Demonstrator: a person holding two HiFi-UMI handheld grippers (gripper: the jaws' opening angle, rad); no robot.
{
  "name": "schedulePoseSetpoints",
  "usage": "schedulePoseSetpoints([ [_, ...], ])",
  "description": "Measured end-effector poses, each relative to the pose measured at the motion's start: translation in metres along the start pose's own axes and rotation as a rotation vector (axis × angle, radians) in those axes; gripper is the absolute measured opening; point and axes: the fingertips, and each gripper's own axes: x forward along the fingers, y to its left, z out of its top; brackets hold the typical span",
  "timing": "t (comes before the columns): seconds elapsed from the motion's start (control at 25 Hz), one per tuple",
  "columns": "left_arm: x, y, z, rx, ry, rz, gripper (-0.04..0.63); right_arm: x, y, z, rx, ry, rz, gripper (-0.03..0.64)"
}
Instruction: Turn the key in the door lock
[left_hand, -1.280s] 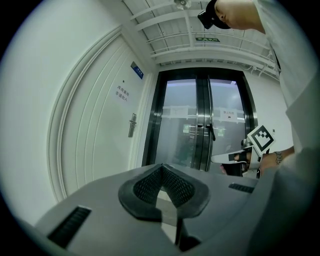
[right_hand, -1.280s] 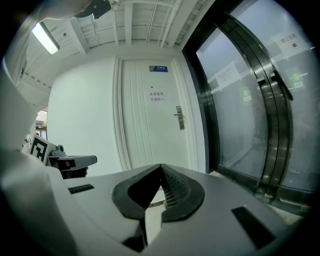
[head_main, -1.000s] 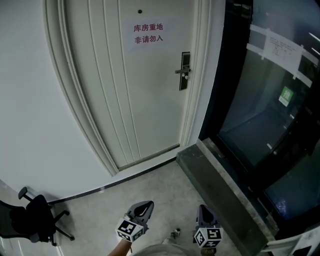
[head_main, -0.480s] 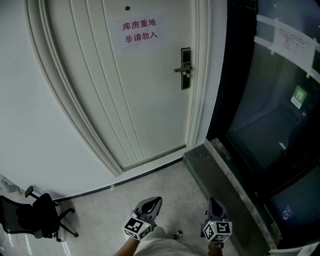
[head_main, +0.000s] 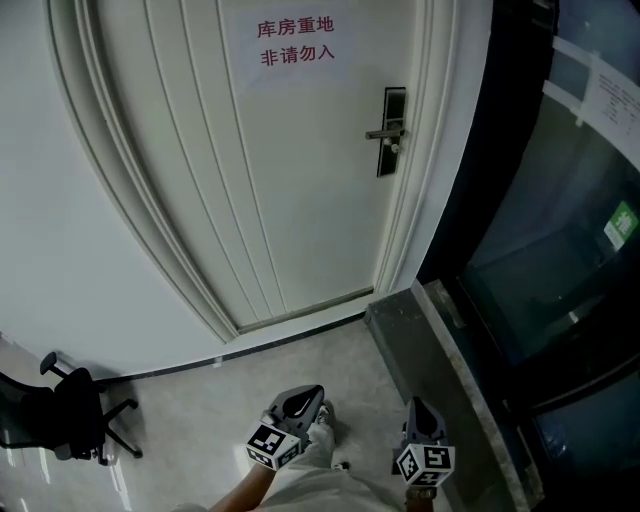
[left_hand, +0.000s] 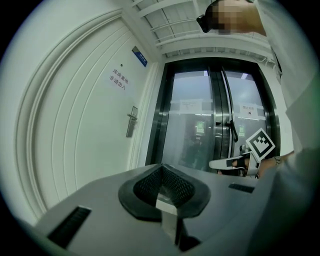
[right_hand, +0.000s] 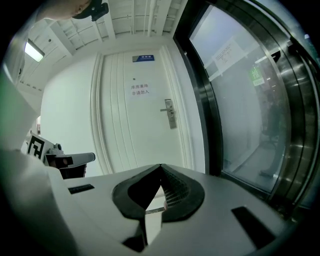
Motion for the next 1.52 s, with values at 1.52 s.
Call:
schedulePoseSetpoints([
  [1.52,0.292,0.192,0.086,0.100,-0.009,-0.108,0.003,0.325,-0.070,0.113,-0.063,-0.003,0.015,0.002],
])
